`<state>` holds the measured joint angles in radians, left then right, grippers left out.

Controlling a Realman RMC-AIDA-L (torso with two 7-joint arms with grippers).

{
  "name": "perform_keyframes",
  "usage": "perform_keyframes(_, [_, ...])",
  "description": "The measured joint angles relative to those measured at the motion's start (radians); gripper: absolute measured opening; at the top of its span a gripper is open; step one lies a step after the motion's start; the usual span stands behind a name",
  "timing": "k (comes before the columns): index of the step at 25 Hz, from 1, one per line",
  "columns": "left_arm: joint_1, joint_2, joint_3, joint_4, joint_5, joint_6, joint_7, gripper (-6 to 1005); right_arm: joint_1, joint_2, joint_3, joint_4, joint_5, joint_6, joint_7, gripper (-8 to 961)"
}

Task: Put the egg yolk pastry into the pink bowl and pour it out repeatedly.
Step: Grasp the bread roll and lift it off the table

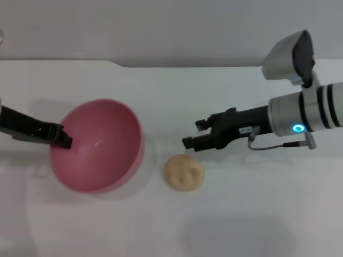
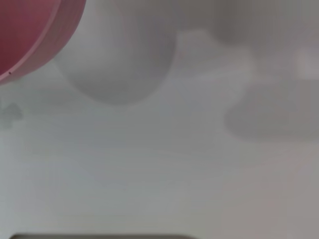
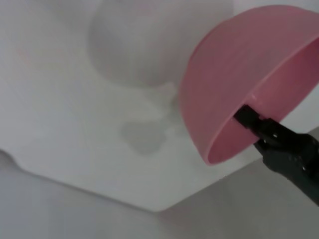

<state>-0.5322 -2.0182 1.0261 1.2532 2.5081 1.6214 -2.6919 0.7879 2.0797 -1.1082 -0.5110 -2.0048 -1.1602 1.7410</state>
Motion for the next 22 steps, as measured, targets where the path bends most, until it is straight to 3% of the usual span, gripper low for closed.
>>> perform_keyframes(7, [-0.016,-0.029,0.005,0.064,0.108,0.065,-0.028,-2,-0.009,0.001,-0.109,0.006,0.027,0.002,0.001,668])
perform_keyframes(16, [-0.044,-0.034,0.012,0.063,0.115,0.068,-0.03,-2,-0.014,0.007,-0.149,0.048,0.031,0.03,-0.001,669])
perform_keyframes(22, [-0.05,-0.037,0.021,0.062,0.116,0.067,-0.03,-2,-0.01,0.008,-0.269,0.067,0.12,0.09,-0.002,665])
